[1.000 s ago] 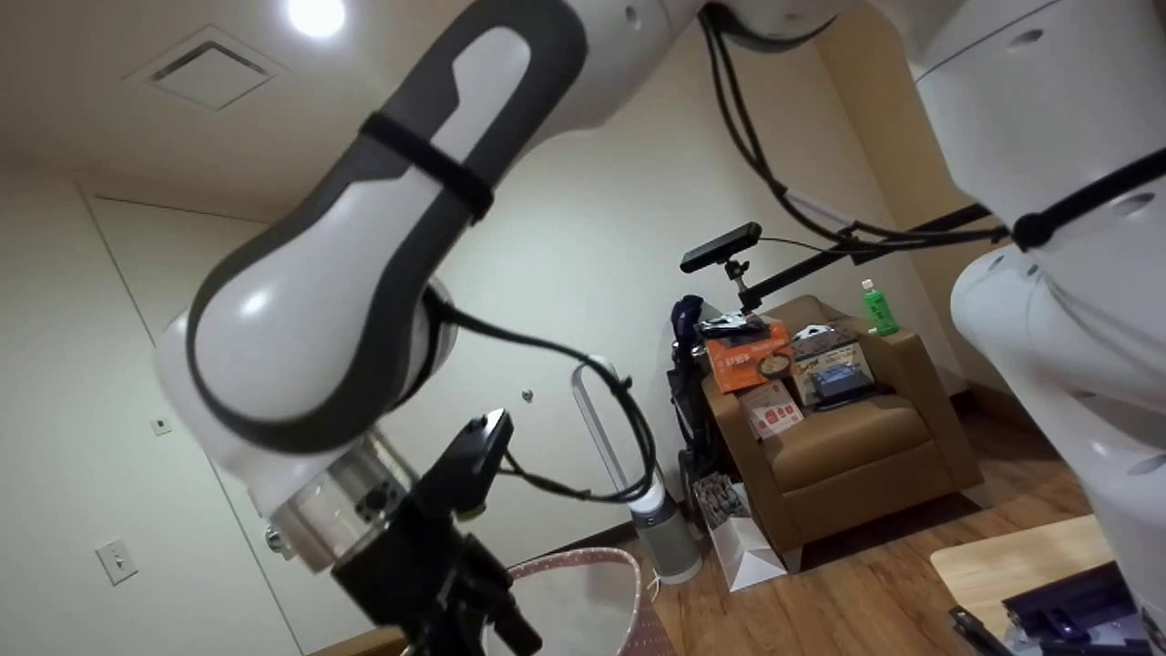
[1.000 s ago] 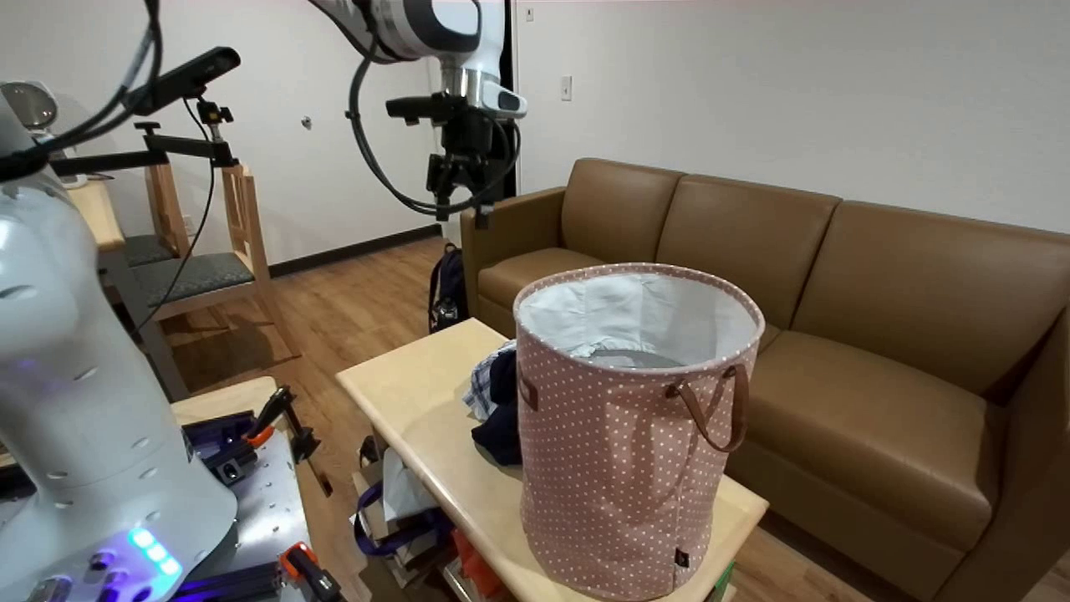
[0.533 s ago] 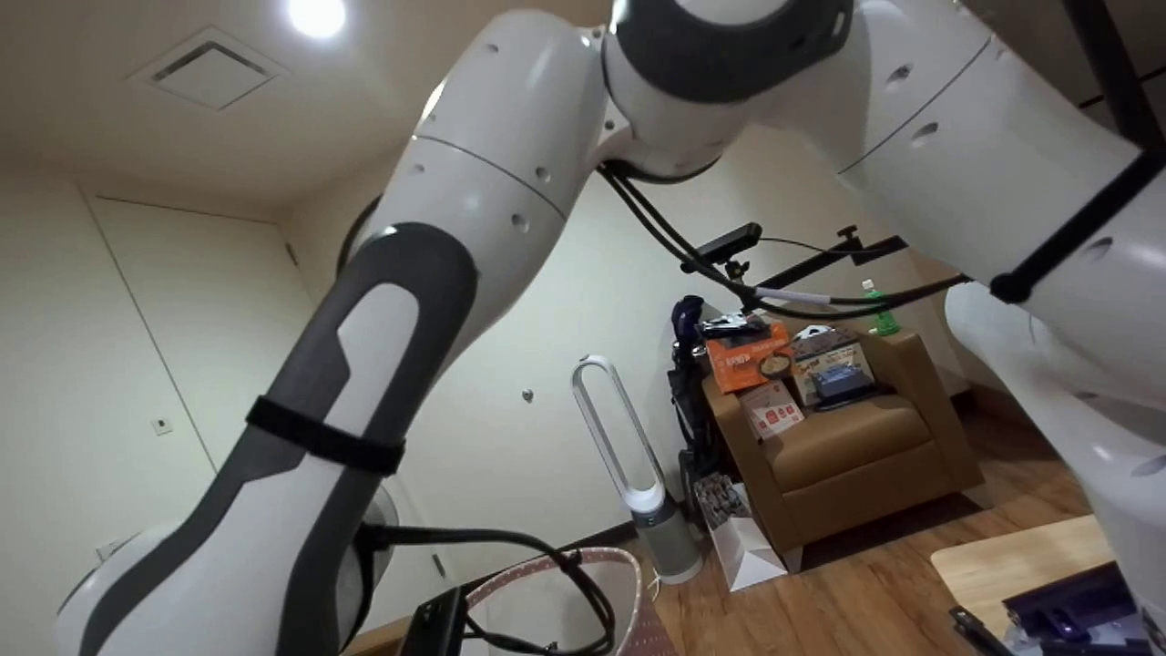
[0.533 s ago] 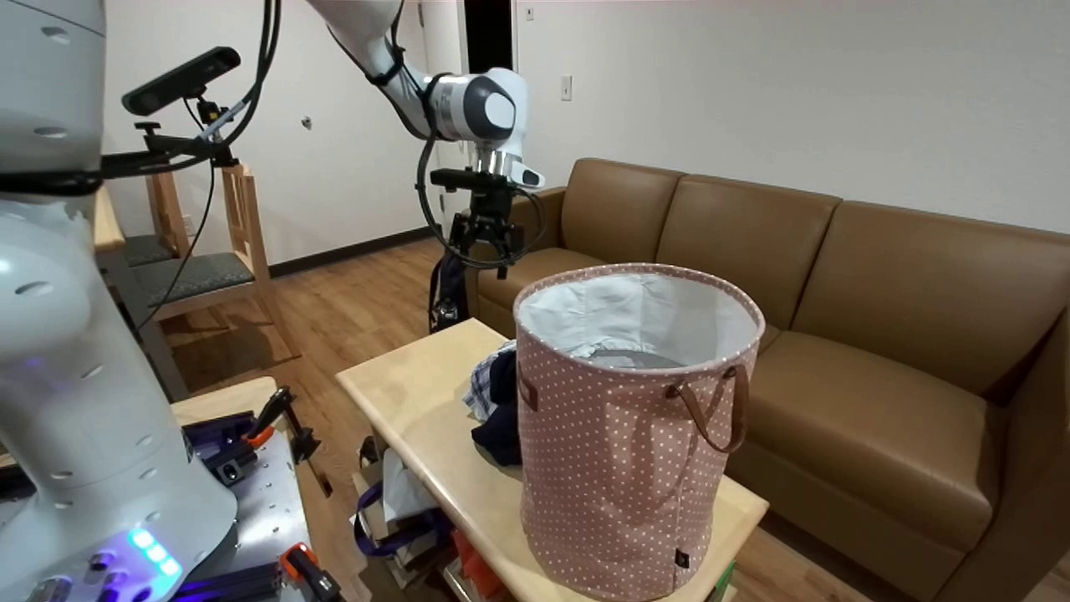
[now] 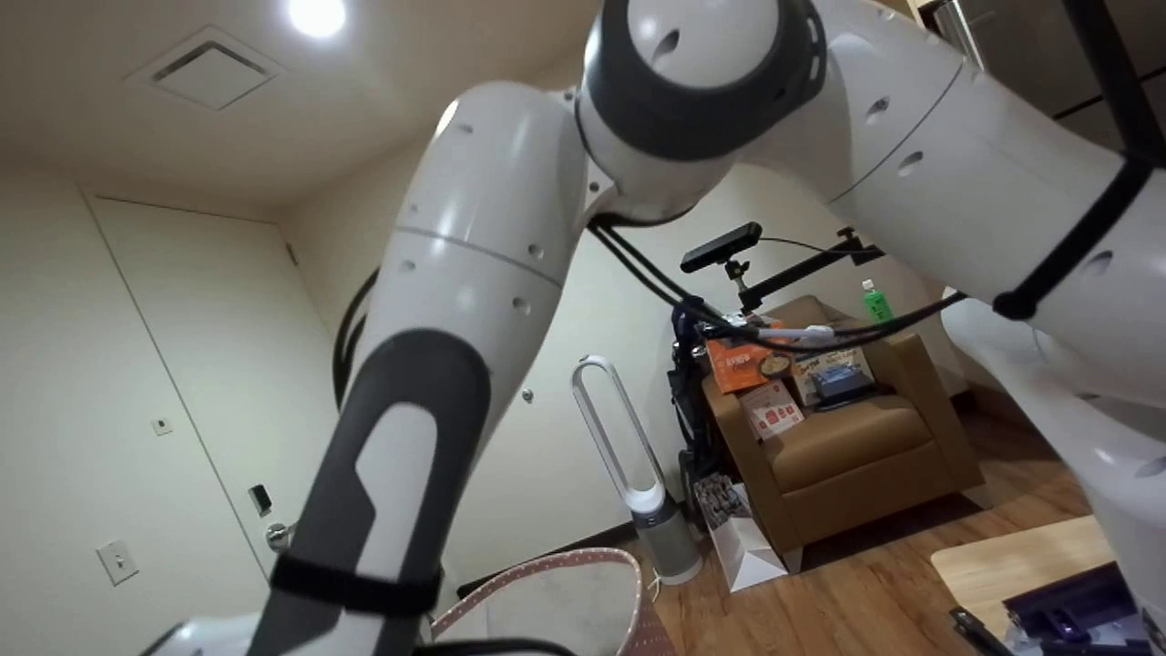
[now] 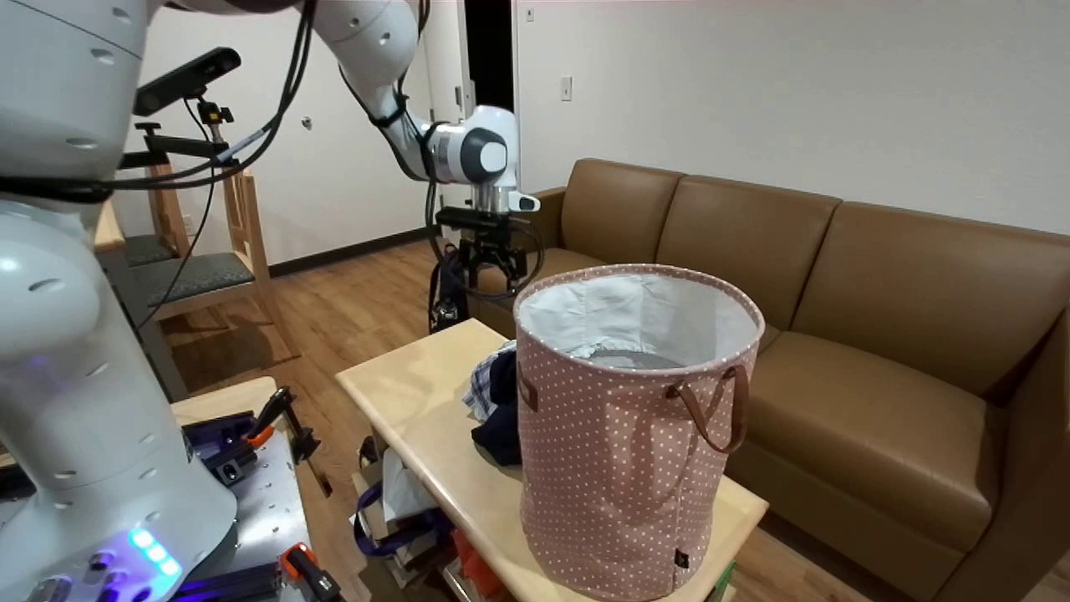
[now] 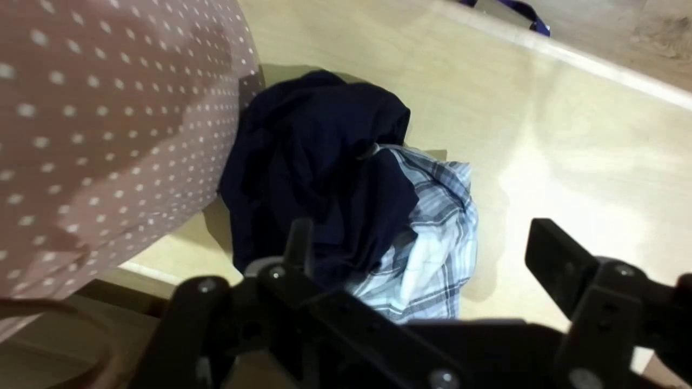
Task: Put the clothes in the bag
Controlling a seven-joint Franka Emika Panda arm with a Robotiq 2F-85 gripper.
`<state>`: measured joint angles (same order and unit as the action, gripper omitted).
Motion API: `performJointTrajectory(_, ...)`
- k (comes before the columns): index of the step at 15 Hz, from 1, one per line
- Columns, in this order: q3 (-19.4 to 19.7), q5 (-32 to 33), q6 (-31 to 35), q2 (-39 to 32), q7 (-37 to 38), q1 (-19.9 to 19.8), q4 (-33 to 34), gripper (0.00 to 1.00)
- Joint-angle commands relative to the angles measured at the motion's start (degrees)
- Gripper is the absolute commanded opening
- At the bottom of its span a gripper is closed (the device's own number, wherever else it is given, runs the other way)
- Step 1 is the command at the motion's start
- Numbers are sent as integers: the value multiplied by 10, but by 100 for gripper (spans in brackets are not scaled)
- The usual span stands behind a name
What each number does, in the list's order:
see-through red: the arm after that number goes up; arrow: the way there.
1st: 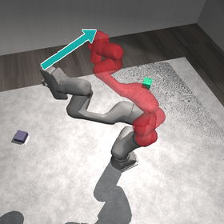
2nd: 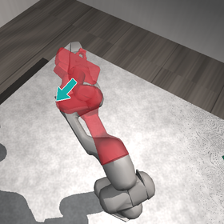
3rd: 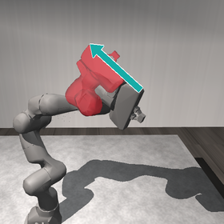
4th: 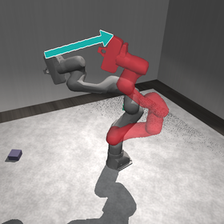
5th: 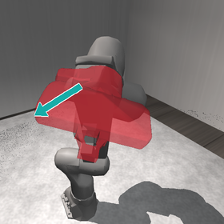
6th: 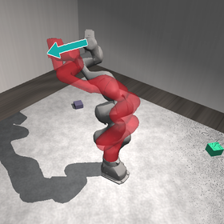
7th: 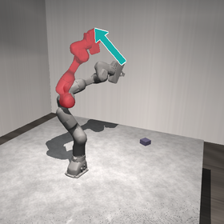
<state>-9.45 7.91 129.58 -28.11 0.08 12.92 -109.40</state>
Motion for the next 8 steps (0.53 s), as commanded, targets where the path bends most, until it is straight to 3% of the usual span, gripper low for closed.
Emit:
performJointTrajectory(1,7,0,69,-121,18,23,56,100)
performJointTrajectory(5,-3,-8,66,-254,-20,36,152,100)
performJointTrajectory(6,2,-8,76,-202,0,36,93,100)
performJointTrajectory(8,3,-8,77,-250,-2,43,133,100)
